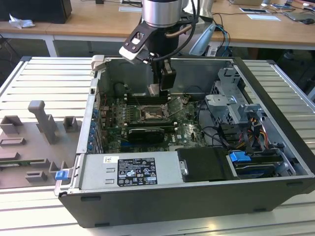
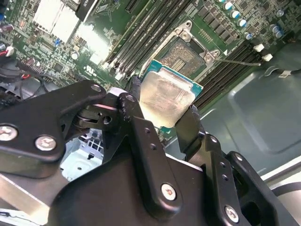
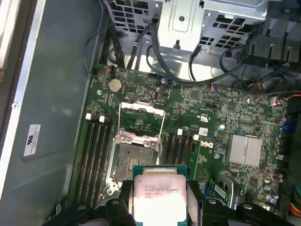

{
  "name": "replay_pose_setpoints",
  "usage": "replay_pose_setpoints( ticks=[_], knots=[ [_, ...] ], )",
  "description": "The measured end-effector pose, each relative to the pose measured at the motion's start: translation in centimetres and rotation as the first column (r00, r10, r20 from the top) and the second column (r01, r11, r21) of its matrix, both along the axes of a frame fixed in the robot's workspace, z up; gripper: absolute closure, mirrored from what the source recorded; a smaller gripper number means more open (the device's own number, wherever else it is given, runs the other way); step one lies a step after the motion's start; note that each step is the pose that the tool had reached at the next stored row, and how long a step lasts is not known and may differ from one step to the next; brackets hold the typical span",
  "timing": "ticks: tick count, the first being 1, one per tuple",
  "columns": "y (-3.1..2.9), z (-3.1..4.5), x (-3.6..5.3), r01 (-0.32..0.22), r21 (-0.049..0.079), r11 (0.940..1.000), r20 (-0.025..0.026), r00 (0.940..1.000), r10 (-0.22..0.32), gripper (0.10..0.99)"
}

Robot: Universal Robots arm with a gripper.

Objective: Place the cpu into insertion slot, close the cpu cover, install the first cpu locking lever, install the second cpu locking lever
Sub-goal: 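Place the cpu into insertion slot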

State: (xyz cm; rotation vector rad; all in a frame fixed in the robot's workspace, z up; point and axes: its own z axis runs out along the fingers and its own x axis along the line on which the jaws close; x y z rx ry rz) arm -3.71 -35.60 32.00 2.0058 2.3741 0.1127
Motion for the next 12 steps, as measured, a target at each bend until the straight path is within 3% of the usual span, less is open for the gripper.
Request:
replay_pose_setpoints(
  ticks=[6,12],
  knots=[
    [0.01,-0.53,-0.01,0.032,0.000,0.9995,-0.0004,0.9995,-0.032,0.545],
    [0.02,-1.57,-0.02,0.055,-0.002,0.9985,-0.0032,0.9985,-0.055,0.545]
  ],
)
